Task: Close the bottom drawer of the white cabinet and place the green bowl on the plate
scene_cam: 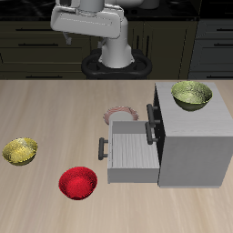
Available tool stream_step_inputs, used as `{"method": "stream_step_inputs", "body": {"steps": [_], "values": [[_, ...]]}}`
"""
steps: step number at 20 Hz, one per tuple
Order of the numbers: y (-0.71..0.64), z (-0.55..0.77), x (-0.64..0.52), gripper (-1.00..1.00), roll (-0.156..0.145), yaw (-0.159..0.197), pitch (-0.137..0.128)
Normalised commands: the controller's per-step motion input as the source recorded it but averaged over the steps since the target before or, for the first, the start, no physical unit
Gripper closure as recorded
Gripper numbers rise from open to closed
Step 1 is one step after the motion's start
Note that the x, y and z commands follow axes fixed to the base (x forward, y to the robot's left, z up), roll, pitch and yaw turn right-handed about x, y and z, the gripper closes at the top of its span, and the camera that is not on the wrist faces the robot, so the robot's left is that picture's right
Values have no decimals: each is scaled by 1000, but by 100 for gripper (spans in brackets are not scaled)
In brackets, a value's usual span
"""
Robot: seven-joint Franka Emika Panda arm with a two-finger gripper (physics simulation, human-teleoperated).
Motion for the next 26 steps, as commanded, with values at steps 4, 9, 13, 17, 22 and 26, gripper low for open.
{"method": "stream_step_inputs", "body": {"steps": [4, 9, 13, 17, 22, 26], "values": [[-199, 163, 262, -100, -12, 96, -16], [-174, 83, 217, -100, -13, 115, -6], [-206, 42, 190, -100, -18, 149, 12], [-175, -2, 96, -100, -22, 166, 8], [-111, 197, 31, -100, -31, 362, -72], [49, 94, 7, -100, -19, 262, -36]]}}
